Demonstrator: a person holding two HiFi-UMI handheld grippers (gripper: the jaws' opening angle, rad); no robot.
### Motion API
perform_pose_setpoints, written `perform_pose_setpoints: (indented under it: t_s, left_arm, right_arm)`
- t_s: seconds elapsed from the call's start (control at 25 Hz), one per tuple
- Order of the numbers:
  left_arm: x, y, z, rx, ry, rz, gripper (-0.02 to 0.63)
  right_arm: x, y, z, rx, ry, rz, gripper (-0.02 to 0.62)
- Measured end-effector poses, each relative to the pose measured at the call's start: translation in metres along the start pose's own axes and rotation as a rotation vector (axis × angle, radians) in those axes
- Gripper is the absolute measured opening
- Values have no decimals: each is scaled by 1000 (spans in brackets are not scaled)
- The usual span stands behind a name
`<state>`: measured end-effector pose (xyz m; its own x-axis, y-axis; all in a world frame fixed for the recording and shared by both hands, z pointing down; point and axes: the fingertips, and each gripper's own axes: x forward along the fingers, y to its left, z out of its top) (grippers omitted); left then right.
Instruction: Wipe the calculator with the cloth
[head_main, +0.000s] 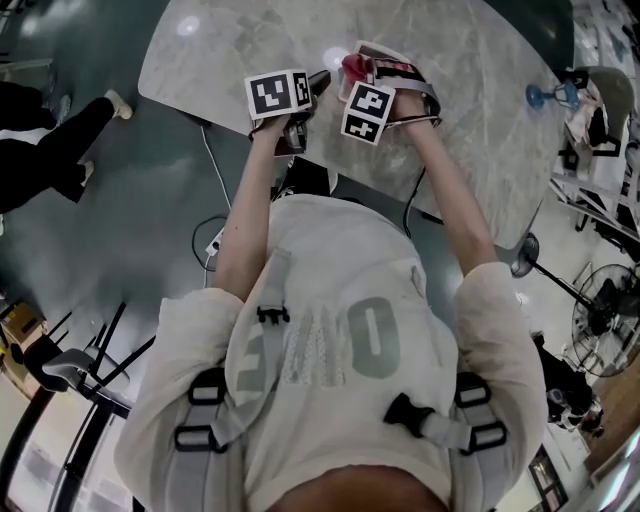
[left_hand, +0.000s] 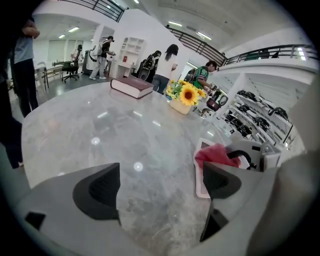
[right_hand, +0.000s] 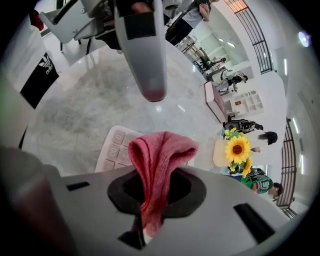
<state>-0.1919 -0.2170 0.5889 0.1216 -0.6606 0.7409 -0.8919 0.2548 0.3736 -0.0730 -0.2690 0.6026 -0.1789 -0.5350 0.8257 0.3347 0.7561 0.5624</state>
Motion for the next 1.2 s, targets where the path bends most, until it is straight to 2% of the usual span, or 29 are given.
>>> perform_pose_setpoints:
  t_s: [0.24, 0.6, 1.04, 1.2]
  left_arm:
    - [-12, -5, 14, 9, -56, -3, 518]
    - [-29, -14, 37, -1, -141, -20, 518]
    - [-47, -27, 61, 35, -193, -38, 518]
    - [-49, -42, 75, 72, -213, -67, 518]
  right_arm:
    - [-15, 29, 11, -42, -27, 33, 55]
    - [-37, 76, 29, -40, -71, 88, 55]
    - [-43, 78, 34, -59, -73, 89, 55]
    - [-45, 64, 33, -18, -99, 84, 55]
